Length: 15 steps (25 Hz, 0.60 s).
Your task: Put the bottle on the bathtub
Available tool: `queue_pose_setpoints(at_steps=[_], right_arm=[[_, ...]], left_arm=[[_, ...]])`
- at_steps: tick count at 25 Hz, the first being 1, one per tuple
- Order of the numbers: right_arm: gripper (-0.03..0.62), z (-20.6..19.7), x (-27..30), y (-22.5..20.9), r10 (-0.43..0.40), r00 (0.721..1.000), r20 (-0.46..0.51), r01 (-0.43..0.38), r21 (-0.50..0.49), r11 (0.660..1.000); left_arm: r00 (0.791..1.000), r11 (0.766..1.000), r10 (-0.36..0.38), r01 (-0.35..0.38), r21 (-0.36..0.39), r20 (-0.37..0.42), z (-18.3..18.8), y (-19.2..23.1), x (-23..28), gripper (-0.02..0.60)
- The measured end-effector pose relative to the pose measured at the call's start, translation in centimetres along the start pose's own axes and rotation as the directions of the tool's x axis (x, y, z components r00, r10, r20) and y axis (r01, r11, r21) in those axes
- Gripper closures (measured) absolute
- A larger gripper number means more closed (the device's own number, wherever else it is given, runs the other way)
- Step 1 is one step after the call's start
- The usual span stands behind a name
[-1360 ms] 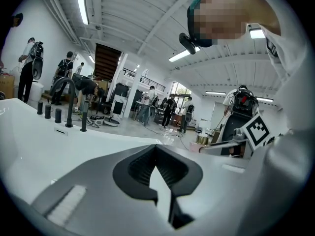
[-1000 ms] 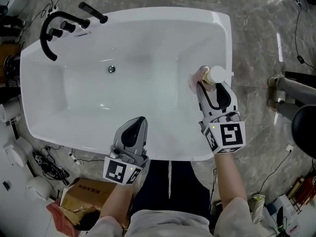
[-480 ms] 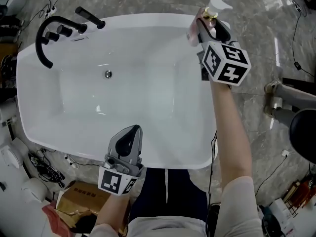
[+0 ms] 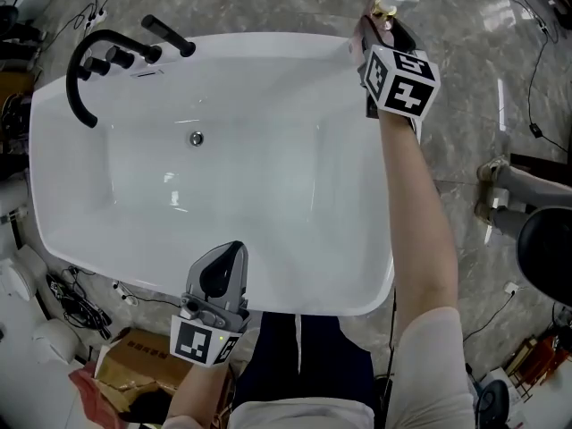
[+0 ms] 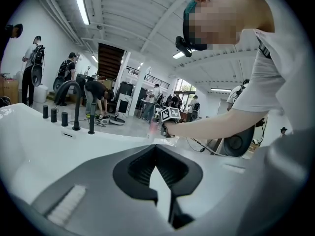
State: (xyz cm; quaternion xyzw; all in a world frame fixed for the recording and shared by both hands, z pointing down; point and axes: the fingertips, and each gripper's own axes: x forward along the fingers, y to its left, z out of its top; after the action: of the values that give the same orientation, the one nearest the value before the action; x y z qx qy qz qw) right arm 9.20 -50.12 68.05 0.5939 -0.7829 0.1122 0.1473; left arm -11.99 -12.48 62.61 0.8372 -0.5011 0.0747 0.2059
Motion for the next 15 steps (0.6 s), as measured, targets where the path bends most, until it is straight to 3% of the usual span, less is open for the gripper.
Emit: queue_pose_setpoints(at_steps=[5, 15], right_arm=[[0.399, -0.3, -0.6, 0.2, -0.02, 0.999, 0.048, 0.02, -0.016, 1.0], [0.398, -0.4, -0.4, 0.2, -0.03, 0.998, 0.047, 0.031, -0.025, 0.999]], left_arm=[[1.0, 1.0, 0.001, -0.001, -0.006, 0.0, -0.2, -0.4, 0.6, 0.575], [1.0, 1.0, -0.009, 0.009, 0.0, 0.014, 0.0, -0.7, 1.0, 0.575]])
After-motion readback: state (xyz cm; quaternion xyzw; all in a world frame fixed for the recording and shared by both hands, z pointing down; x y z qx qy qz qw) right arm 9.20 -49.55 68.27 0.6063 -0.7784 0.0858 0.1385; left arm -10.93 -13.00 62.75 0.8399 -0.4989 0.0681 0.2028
